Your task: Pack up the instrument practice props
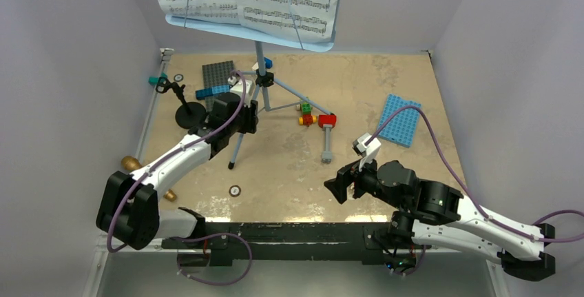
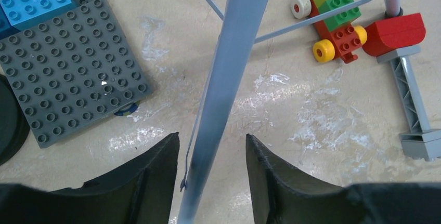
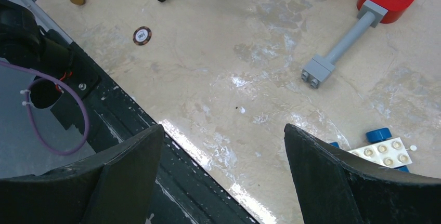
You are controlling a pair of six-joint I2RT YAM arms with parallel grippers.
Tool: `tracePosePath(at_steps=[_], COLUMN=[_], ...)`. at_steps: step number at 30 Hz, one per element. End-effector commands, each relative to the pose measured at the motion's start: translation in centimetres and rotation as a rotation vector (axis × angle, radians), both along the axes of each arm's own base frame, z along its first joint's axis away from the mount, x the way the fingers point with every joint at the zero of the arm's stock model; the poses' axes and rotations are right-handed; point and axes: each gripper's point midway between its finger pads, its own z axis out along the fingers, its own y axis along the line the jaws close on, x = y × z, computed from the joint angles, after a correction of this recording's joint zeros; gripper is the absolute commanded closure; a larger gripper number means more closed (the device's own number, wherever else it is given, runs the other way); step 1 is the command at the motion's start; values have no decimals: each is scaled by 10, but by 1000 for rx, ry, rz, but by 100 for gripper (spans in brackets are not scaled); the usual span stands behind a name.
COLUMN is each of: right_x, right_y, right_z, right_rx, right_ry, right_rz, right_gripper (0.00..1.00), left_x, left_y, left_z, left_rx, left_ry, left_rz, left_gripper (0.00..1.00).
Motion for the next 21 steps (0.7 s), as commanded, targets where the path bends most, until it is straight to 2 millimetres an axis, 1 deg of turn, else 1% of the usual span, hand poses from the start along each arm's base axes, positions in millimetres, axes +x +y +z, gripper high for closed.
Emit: tracePosePath(at_steps=[1,4,8,13,16,19,20,21], right_x=[6,6,7,8,9,10,10,11], right_y=[-1,-1,-1,-1,0,0,0,-1], right_z=[10,11,11,7,6,6,6,5], right_rx=[19,20,20,16,15,15,13,12], right_ry=[-17,-17,-16,-12,-11,-12,-13,-14], right_rz=[-34,-36,-38,-50,-53,-59,-64,-70], right_gripper=[11,11,11,11,11,11,11,11], left_x=[7,5,-1,-11,-16,-25,-23,-25], left_y=[-13,-20,-33,-49,-57,-68,-74,-78], left_z=[18,18,20,24,26,23,29,30], left_rx=[-26,-33,-50,-72,-89,-100,-118,-123], left_ry=[-36,-31,-38,-56,-72,-62,-87,-91], left_rz=[-49,-74,-125,-175,-193,-241,-255,-267], left_gripper=[50,59,72,91,99,100,100,100])
